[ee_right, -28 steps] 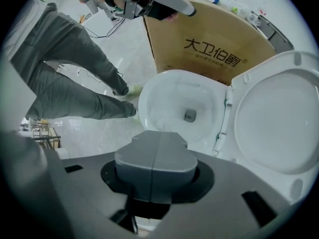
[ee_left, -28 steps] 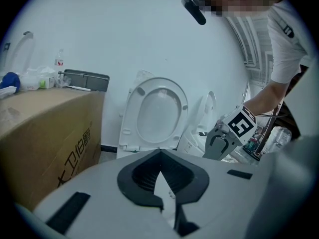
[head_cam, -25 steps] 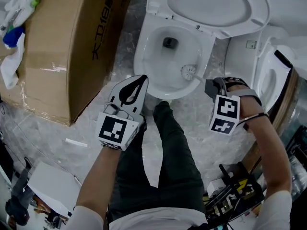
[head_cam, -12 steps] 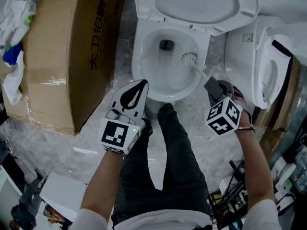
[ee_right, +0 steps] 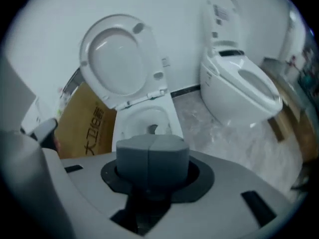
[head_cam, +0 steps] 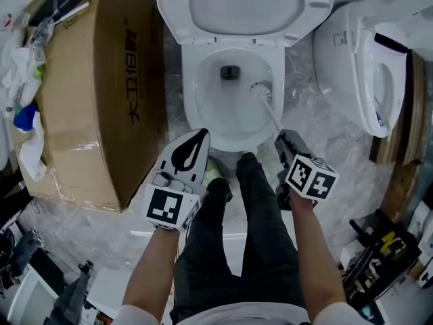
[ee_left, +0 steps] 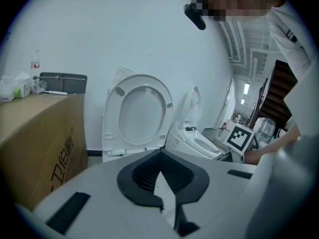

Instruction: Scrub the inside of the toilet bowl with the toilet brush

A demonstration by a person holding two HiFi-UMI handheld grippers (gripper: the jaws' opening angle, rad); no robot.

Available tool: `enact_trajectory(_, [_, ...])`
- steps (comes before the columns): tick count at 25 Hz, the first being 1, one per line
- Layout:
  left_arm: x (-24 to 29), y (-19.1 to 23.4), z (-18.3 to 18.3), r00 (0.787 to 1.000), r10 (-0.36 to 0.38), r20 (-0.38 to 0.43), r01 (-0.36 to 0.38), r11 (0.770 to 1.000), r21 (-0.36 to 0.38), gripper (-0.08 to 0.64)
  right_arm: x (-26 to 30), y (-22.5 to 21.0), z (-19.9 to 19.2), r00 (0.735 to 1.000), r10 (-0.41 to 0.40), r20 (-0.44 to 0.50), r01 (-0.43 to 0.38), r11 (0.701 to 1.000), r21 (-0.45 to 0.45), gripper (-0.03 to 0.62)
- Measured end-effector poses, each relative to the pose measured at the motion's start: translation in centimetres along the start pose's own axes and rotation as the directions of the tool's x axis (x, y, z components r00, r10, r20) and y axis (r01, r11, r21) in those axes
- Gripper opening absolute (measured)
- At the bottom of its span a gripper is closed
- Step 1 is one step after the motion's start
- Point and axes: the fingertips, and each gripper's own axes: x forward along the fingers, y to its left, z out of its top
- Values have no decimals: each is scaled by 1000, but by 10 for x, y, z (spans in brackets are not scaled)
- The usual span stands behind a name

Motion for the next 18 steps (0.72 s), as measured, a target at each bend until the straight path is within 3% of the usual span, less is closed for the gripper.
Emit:
enact_trajectory(1, [0, -1, -1, 1000, -4, -4, 4, 1000, 2, 8, 2, -4, -2, 999, 20, 33, -25, 990, 136, 156])
enact_trajectory(3, [-1, -3, -2, 1000, -11, -9, 11, 1000, 7, 8, 4, -11, -1, 989, 59, 134, -104, 928, 357, 156])
enact_trajectory(5, [-1, -3, -5, 1000, -17, -15, 17, 1000, 11, 8, 5, -16, 6, 967, 81, 241, -188, 864, 466, 156])
enact_trajectory(10, [1, -1, -19, 999, -18, -37, 18, 1000, 7, 8, 19, -26, 15, 936, 106, 337, -298, 747, 594, 156])
enact_trajectory(16, [3, 0, -25, 999, -24, -36, 25, 1000, 7, 8, 40, -22, 26, 888, 181, 423, -440, 604, 665, 156])
enact_trajectory(18, [3, 2, -26, 999, -22, -33, 22, 1000, 5, 8, 47, -22, 29, 878, 201, 435, -465, 577, 672, 156])
